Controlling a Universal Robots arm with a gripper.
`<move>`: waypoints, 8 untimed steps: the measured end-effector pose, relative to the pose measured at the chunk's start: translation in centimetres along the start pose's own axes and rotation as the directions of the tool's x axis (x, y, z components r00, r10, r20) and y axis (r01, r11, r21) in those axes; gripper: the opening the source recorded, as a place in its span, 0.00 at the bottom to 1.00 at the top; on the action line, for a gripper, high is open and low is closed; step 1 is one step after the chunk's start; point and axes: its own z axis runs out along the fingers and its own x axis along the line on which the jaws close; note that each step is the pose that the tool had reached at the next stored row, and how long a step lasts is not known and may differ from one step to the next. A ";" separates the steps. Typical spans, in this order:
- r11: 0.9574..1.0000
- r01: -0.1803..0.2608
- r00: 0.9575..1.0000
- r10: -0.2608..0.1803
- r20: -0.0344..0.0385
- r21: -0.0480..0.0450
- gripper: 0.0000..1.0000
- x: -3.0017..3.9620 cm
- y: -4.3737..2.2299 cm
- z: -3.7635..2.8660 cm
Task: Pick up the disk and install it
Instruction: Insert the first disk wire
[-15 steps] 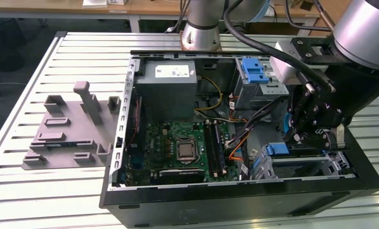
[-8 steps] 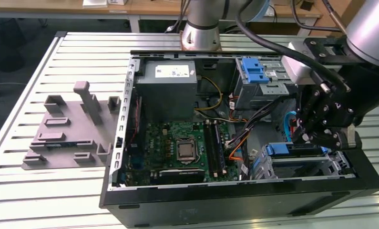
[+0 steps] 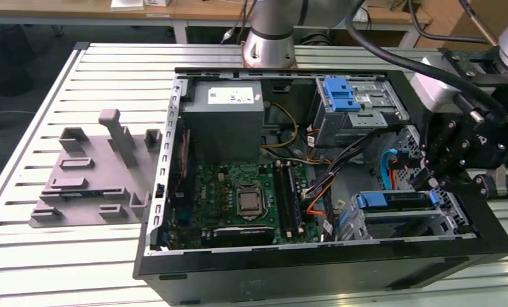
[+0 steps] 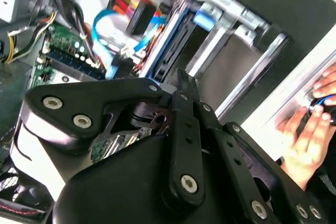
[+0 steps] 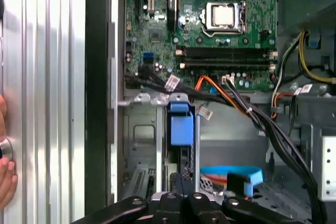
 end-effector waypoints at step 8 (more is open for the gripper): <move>1.000 0.000 1.000 0.000 -0.002 0.001 0.11 -0.82 -1.08 -0.01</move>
